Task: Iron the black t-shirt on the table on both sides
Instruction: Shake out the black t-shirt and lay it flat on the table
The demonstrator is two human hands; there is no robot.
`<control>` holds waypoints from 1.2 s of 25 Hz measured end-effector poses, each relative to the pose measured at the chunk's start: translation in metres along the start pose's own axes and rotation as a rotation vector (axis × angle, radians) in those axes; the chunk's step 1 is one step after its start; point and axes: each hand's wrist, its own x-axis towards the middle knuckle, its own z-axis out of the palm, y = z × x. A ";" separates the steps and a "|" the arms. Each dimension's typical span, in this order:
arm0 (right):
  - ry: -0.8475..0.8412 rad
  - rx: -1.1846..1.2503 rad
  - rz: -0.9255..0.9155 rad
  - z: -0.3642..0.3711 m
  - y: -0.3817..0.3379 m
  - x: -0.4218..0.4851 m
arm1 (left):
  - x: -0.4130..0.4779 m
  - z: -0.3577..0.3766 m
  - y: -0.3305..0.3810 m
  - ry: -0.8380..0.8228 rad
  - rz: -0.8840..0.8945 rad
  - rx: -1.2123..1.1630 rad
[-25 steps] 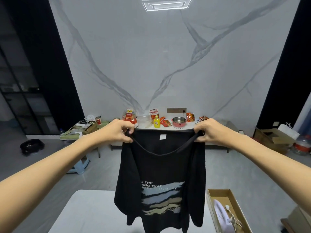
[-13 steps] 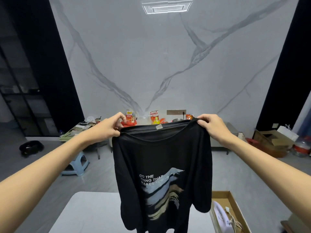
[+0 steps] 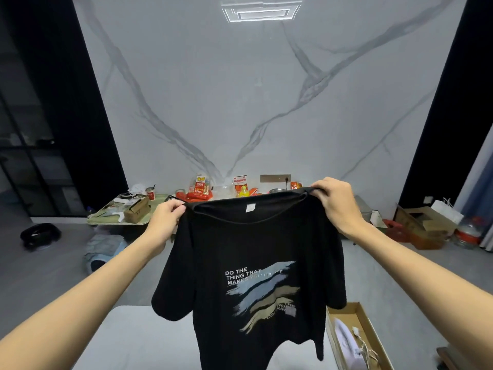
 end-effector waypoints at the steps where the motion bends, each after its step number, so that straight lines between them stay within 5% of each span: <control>1: 0.047 0.128 0.089 -0.001 0.001 0.000 | -0.001 -0.001 0.002 -0.056 -0.058 -0.158; 4: 0.041 0.406 0.366 0.001 0.002 0.002 | -0.001 -0.004 0.009 -0.088 -0.021 -0.253; 8: 0.000 0.583 0.466 0.003 0.008 0.003 | 0.000 -0.015 0.012 -0.122 0.385 0.267; 11: -0.309 0.809 0.473 -0.012 0.026 0.000 | 0.003 -0.043 0.009 -0.109 0.590 0.517; 17: -0.737 0.760 0.589 -0.005 0.025 -0.013 | 0.028 -0.078 -0.031 -0.192 0.473 0.685; 20: -0.609 0.426 0.430 0.013 0.008 -0.017 | 0.026 -0.070 -0.048 0.138 0.369 0.691; 24: -0.144 0.237 0.319 0.041 -0.018 -0.018 | 0.023 -0.050 -0.059 0.503 -0.159 0.488; 27: 0.009 0.148 0.493 0.062 -0.004 -0.022 | 0.030 -0.048 -0.068 0.403 -0.042 0.305; 30: 0.016 0.165 0.841 0.092 0.039 -0.049 | 0.024 -0.051 -0.079 -0.067 0.032 0.291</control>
